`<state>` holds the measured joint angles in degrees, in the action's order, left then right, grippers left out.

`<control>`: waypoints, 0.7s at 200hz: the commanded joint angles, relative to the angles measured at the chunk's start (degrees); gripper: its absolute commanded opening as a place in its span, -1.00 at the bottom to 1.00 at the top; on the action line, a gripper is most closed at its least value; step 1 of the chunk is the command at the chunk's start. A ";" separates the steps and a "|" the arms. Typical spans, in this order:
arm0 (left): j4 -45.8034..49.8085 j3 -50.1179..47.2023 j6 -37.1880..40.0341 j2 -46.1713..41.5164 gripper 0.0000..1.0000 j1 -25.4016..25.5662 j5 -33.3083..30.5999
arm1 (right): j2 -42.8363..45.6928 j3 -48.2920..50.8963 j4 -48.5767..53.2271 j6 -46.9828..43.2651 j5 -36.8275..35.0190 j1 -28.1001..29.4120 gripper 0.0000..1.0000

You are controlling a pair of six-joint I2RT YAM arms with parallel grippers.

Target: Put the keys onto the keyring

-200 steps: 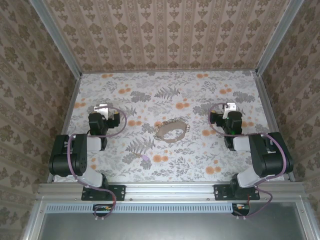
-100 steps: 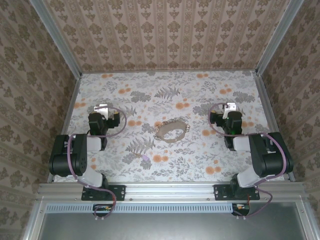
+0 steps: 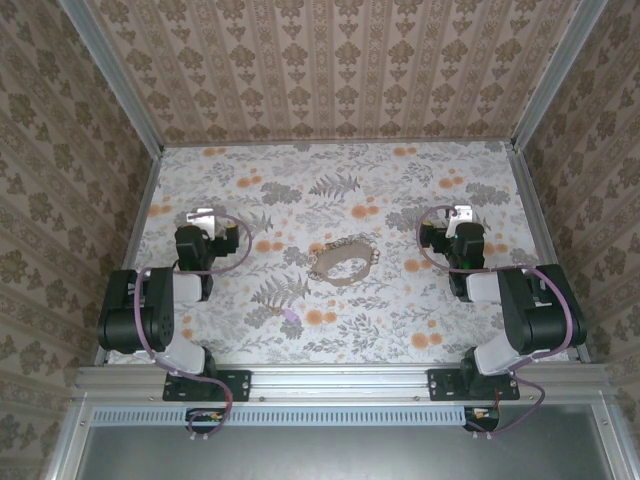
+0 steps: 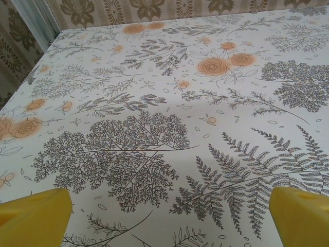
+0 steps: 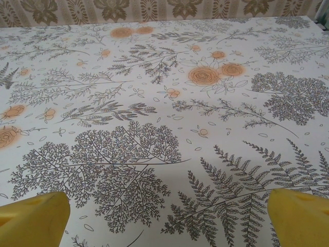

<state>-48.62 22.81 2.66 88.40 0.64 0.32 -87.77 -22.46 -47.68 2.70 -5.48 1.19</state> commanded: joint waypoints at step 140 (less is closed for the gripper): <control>22.71 6.82 -0.48 -12.73 0.94 5.45 -9.57 | 18.84 -14.43 36.00 13.29 -1.43 -0.75 0.99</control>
<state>-36.05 25.82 3.51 79.26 4.71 -4.32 -70.35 -33.76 -24.08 8.80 -5.87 0.89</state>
